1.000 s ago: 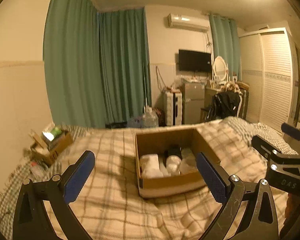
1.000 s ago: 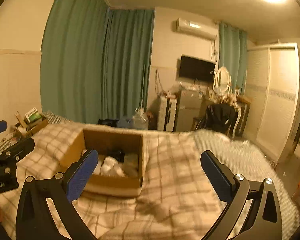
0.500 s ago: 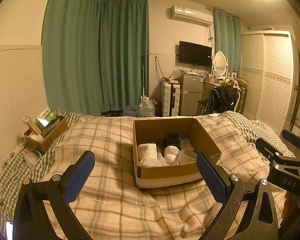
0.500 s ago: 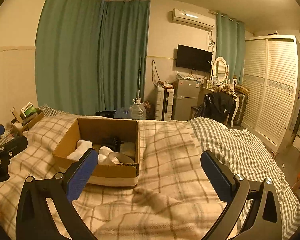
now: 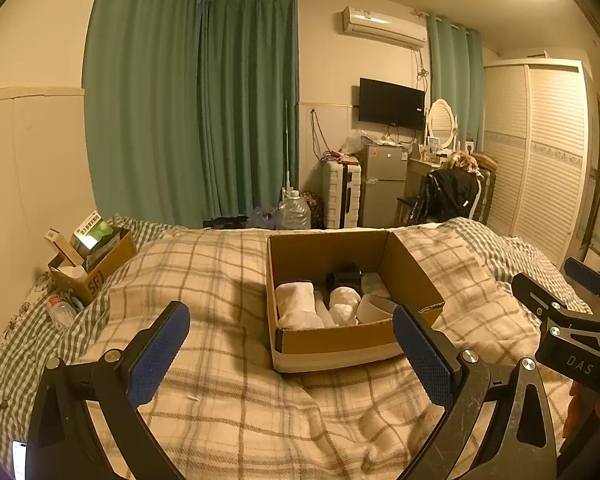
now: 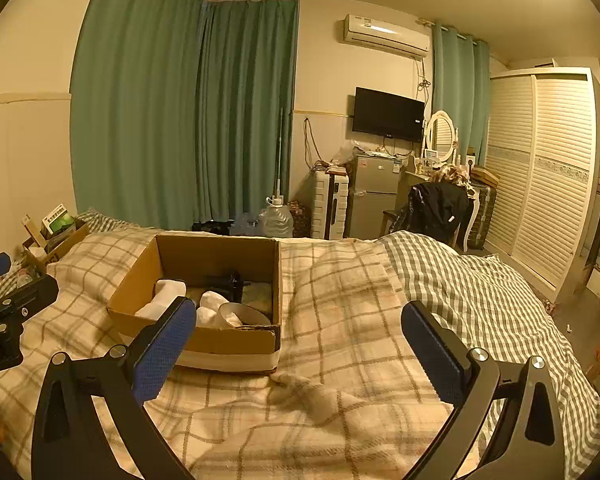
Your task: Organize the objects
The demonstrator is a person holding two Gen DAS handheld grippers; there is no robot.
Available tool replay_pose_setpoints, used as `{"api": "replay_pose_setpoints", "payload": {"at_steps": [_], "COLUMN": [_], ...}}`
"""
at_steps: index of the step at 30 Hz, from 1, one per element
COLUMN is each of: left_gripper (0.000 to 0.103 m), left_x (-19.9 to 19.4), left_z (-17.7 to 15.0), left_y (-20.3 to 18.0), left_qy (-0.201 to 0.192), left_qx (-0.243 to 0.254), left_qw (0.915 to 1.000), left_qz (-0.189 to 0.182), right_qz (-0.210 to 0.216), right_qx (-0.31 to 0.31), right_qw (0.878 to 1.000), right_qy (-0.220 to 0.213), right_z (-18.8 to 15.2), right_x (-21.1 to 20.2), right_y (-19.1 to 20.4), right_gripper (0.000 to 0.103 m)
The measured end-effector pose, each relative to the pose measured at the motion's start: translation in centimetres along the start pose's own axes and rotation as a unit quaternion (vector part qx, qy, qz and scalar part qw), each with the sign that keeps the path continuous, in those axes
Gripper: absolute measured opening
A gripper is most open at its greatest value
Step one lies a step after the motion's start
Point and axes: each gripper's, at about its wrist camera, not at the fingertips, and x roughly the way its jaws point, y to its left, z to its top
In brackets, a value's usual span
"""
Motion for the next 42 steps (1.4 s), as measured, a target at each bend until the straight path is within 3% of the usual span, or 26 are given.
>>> {"api": "replay_pose_setpoints", "payload": {"at_steps": [42], "left_gripper": [0.103], "left_x": [0.11], "left_z": [-0.32], "left_y": [-0.16], "left_qy": [0.001], "left_qx": [0.003], "left_qw": [0.9998], "left_qz": [0.017], "right_qz": [-0.002], "right_qx": [-0.004], "right_qw": [1.000], "right_qy": [0.007], "right_z": [-0.24], "right_x": [0.26], "right_y": [0.38], "right_gripper": [0.103]}}
